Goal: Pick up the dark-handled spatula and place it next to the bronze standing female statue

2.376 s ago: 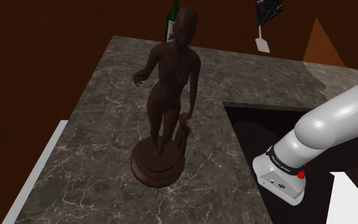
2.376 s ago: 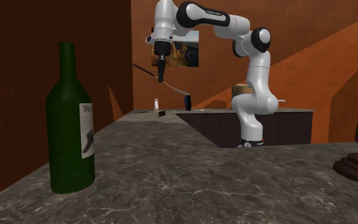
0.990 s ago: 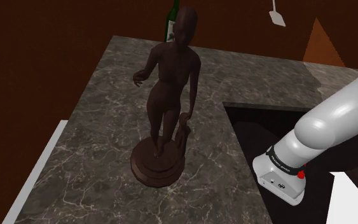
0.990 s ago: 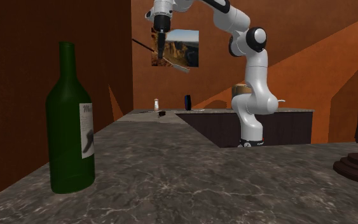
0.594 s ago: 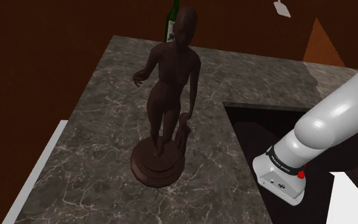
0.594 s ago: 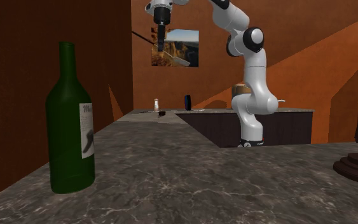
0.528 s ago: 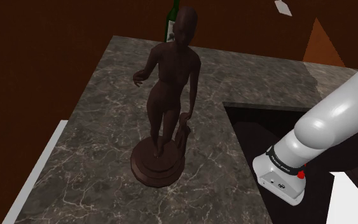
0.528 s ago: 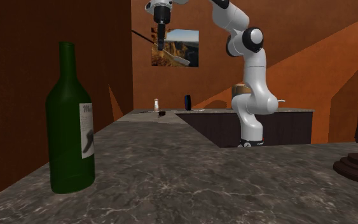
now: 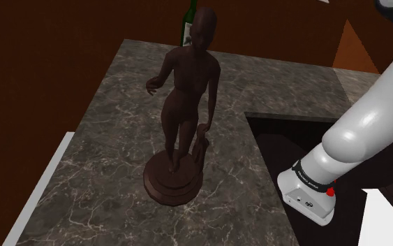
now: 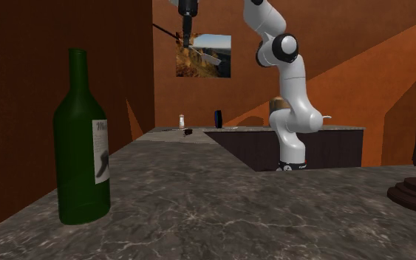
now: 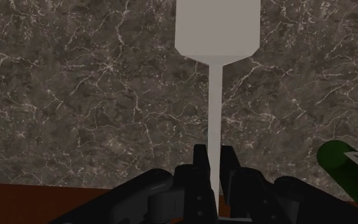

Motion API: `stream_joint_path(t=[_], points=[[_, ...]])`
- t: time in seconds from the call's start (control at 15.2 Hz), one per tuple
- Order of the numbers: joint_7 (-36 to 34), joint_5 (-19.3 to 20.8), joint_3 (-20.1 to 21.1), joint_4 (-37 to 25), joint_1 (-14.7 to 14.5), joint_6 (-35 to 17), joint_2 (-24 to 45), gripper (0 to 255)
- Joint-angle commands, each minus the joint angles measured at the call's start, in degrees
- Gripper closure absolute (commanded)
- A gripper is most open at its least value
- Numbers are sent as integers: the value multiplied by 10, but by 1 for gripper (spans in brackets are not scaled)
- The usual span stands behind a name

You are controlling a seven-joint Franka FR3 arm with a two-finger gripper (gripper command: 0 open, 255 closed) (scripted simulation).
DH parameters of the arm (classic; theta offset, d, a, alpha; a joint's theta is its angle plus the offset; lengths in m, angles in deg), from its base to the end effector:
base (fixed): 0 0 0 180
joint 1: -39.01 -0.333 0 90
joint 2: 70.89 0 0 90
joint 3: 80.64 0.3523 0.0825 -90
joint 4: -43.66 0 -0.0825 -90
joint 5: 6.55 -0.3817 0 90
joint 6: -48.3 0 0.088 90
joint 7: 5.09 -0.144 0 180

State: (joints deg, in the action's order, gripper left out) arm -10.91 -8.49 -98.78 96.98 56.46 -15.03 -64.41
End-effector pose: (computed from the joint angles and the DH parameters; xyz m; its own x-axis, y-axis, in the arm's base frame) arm 0.4234 -0.2746 0.8011 0.7609 -0.6454 0.0670 -0.6468 -0.7626 -0.0008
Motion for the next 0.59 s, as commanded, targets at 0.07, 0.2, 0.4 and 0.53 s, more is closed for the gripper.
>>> stream_joint_path(t=[0.07,0.2,0.4,0.53], points=[[10,-26,-8,-114,21,60,57,255],[-7,-9,0,-67,0,44,24,255],[-59,22,22,27,-50,17,-45,255],[-93,35,42,70,-70,8,-80,255]])
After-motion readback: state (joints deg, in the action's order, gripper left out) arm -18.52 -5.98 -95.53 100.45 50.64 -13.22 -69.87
